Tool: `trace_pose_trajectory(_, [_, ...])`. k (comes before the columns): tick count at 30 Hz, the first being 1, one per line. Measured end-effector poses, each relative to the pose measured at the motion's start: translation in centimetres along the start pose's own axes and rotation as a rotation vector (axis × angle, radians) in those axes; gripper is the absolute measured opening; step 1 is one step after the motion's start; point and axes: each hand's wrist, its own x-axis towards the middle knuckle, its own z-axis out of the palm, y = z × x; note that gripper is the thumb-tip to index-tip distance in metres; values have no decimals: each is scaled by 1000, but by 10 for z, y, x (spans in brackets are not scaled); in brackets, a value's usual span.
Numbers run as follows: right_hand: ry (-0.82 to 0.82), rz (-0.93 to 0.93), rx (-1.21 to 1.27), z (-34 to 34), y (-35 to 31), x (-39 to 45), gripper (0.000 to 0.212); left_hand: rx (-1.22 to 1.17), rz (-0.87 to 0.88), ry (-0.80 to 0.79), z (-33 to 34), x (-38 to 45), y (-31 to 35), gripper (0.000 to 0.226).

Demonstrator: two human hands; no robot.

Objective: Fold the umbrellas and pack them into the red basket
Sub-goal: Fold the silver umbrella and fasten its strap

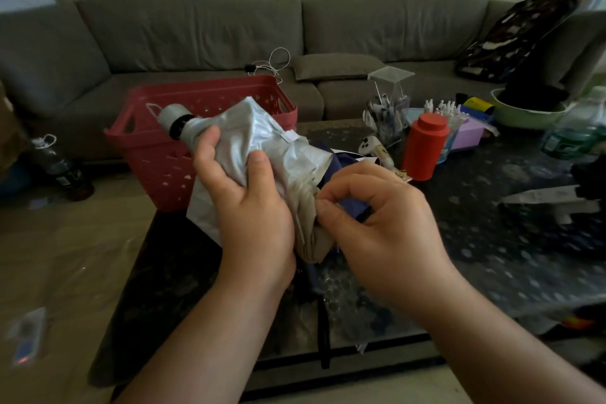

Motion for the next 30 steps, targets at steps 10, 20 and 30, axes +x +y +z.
trace_pose_trajectory(10, [-148, 434, 579, -18, 4, 10, 15, -190, -208, -15, -10, 18, 6, 80])
trace_pose_trajectory(20, [-280, 465, 816, 3, -2, 1, 18, -257, -262, -78, -13, 24, 8, 76])
trace_pose_trajectory(30, [-181, 454, 948, 17, -9, -7, 39, -326, -220, -63, -9, 24, 3, 74])
